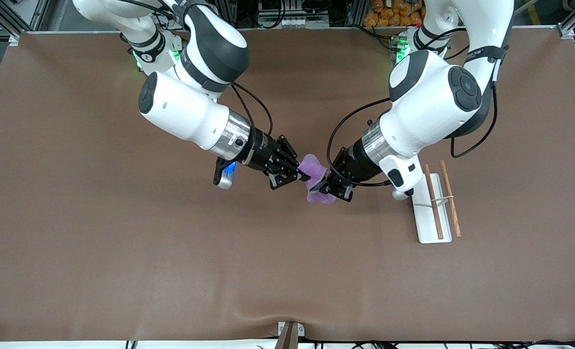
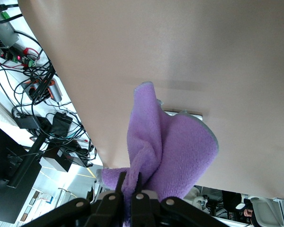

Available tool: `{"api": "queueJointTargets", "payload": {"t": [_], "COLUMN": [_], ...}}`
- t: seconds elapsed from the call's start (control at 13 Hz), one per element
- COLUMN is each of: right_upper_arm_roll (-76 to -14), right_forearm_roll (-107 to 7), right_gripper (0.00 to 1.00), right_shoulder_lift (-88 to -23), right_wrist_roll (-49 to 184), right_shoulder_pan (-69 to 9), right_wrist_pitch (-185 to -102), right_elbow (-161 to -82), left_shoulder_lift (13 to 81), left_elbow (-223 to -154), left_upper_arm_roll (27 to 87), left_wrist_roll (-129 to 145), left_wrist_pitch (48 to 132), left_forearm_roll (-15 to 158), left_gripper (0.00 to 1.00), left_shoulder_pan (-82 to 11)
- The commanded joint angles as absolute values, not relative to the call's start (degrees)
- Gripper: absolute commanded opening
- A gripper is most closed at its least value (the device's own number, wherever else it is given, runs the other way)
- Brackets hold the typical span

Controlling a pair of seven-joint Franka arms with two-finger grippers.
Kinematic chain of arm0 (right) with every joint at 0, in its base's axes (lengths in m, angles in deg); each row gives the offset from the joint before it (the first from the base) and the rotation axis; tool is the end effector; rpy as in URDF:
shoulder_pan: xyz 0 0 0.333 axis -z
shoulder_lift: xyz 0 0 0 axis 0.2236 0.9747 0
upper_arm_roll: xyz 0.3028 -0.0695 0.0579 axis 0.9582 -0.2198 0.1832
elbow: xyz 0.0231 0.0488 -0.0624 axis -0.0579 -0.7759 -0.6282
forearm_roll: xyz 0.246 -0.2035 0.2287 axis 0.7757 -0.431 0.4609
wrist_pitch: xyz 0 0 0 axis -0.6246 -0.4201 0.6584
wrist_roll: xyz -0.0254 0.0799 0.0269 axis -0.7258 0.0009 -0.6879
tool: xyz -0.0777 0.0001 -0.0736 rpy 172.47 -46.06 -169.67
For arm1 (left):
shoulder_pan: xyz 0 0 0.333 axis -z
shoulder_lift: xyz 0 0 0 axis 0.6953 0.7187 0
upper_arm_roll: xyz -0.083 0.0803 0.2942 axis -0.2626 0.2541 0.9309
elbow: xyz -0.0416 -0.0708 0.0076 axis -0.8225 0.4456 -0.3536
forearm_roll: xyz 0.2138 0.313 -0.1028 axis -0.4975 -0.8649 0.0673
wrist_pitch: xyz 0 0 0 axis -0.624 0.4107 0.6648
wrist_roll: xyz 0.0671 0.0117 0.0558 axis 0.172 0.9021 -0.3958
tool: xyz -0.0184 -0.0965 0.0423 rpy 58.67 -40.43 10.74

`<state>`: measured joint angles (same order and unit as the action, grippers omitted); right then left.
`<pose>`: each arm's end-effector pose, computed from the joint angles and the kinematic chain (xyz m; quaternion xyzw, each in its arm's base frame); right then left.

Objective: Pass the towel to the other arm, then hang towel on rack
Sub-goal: 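Grasp the towel's hanging end with the left gripper, then open the right gripper while the left gripper pulls the towel away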

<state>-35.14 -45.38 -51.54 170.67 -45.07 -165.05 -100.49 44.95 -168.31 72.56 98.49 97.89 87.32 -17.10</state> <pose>0.6005 0.4390 0.5064 -0.6686 0.6235 0.2006 0.3522 0.6167 -0.3640 0.5180 0.7462 0.6069 -0.1030 0.2535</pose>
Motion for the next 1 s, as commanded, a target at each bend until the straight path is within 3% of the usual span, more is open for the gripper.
{"api": "queueJointTargets", "payload": {"t": [0.0, 0.08, 0.15, 0.23, 0.62, 0.77, 0.92], "right_upper_arm_roll": [-35.0, -35.0, -35.0, -35.1, -35.1, -35.5, -35.4], "right_forearm_roll": [-44.5, -44.5, -44.3, -44.9, -47.0, -52.5, -65.7], "right_gripper": [0.00, 0.22, 0.69, 1.00, 1.00, 1.00, 1.00], "right_shoulder_lift": [-50.4, -50.4, -50.4, -50.4, -51.0, -51.6, -53.2], "right_wrist_roll": [171.0, 171.1, 171.4, 171.2, 171.0, 171.1, 170.8], "right_shoulder_pan": [-44.8, -44.7, -44.7, -44.7, -44.7, -44.7, -44.7], "right_wrist_pitch": [-164.5, -164.5, -164.5, -164.5, -163.1, -156.7, -147.4], "right_elbow": [-98.4, -98.4, -98.4, -98.4, -98.6, -98.6, -98.9], "left_shoulder_lift": [44.5, 44.3, 44.0, 43.6, 41.6, 41.6, 41.6], "left_elbow": [-167.8, -167.8, -167.9, -167.9, -167.8, -167.9, -168.1], "left_upper_arm_roll": [72.7, 72.8, 72.9, 72.9, 73.0, 73.1, 73.3], "left_wrist_roll": [97.7, 95.9, 93.6, 92.1, 77.6, 72.0, 65.7], "left_wrist_pitch": [97.5, 97.5, 97.2, 96.0, 87.4, 85.4, 81.4], "left_forearm_roll": [88.2, 88.0, 88.0, 87.9, 87.9, 87.8, 87.2], "left_gripper": [0.00, 0.00, 0.00, 0.00, 0.00, 0.00, 0.00], "left_shoulder_pan": [-17.7, -17.9, -18.2, -19.1, -24.4, -25.5, -27.2]}}
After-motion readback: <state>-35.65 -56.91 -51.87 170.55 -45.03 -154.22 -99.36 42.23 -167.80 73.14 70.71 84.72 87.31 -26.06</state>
